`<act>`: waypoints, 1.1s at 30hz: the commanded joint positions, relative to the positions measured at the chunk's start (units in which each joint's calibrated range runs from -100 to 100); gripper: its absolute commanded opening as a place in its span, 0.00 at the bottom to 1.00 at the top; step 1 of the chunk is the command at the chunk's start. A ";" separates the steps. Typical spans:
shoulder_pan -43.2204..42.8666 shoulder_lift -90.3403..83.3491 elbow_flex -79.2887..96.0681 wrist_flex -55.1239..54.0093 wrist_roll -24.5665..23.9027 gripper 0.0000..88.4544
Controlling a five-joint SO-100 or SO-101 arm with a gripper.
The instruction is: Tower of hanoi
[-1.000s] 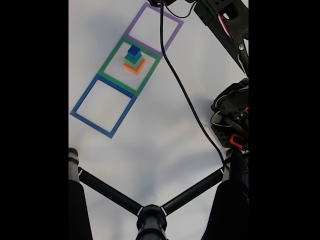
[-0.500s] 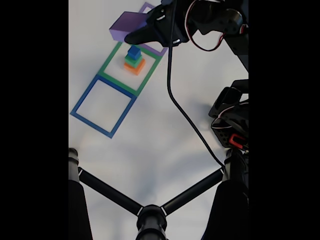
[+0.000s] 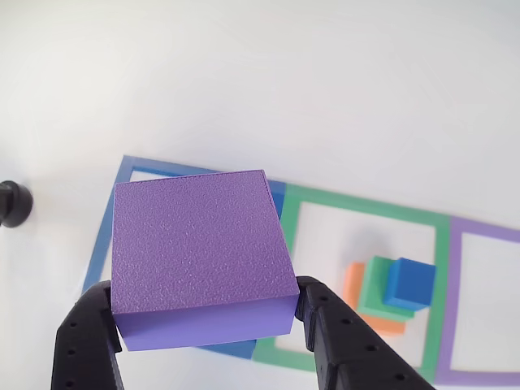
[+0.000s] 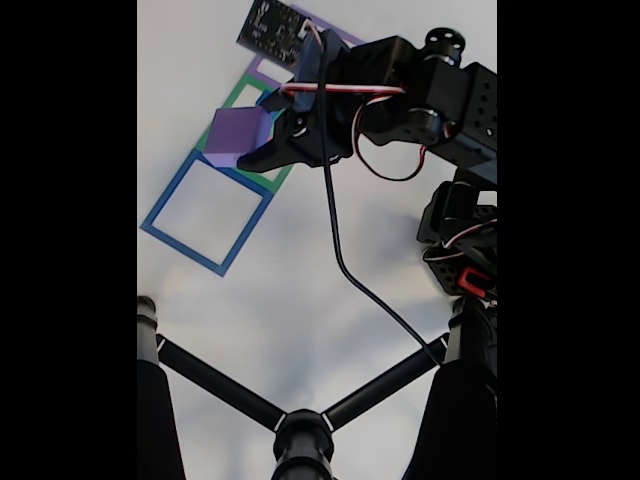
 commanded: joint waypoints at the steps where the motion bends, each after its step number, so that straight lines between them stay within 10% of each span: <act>1: -2.74 -0.62 16.08 -24.29 0.78 0.13; 22: -7.85 33.84 42.07 -87.59 0.78 0.12; 33: -7.01 50.50 36.62 -99.24 0.78 0.12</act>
